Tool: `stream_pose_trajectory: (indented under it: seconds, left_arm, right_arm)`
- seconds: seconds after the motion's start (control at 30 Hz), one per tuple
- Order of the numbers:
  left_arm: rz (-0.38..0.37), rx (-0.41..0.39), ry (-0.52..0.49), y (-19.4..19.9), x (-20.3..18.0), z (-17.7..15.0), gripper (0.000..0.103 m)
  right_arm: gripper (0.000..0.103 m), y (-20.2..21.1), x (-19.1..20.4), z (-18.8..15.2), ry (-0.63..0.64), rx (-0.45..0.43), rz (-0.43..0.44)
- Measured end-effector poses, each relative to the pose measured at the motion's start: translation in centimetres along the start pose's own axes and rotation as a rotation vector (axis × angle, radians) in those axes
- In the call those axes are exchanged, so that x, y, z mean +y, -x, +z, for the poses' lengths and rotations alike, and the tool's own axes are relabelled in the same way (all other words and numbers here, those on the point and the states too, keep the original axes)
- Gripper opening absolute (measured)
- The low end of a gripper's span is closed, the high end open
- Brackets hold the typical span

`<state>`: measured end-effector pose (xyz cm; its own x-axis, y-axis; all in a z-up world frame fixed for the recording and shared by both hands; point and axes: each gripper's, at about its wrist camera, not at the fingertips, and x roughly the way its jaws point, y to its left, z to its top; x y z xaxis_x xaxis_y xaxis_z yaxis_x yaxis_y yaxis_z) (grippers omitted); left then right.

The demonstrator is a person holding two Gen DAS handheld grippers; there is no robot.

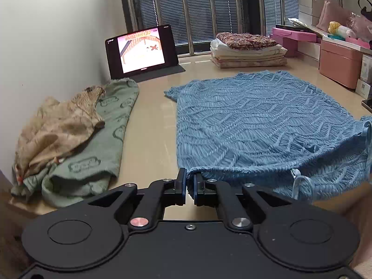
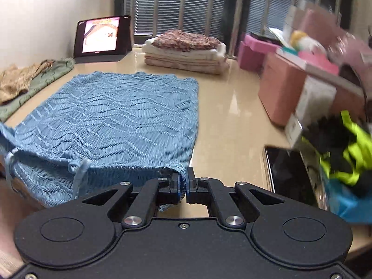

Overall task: Fold clothes
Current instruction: 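Lower the stretched hem onto the table, laying the garment flat, then open the right gripper and release the garment hem while the left gripper releases too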

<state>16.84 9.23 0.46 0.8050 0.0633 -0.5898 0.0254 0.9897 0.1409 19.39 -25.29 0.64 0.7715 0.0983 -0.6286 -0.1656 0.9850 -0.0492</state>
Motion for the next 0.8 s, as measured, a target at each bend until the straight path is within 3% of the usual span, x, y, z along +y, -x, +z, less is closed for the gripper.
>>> stream_pose_trajectory:
  seconds: [0.3,0.43,0.57,0.7,0.8]
  left_arm:
    - [-0.038,0.01,-0.019,0.4,-1.3,-1.5,0.007]
    - [-0.046,0.012,-0.032,0.4,-1.7,-2.0,0.007]
    - [-0.058,0.023,-0.018,0.3,-1.5,-2.4,0.008]
    - [-0.075,0.016,-0.021,0.4,-1.1,-2.8,0.008]
    - [-0.093,0.008,-0.039,0.2,-0.9,-3.1,0.008]
  right_arm:
    - [0.006,-0.8,-0.9,-1.2,-0.025,0.03,0.018]
    - [0.047,-0.7,-1.7,-1.5,-0.069,0.071,0.051]
    - [0.049,0.9,-3.3,-1.1,-0.146,0.07,0.136]
    - [0.054,3.8,-4.2,2.1,-0.168,-0.004,0.258]
    - [0.058,5.3,-2.6,6.7,-0.06,-0.075,0.319]
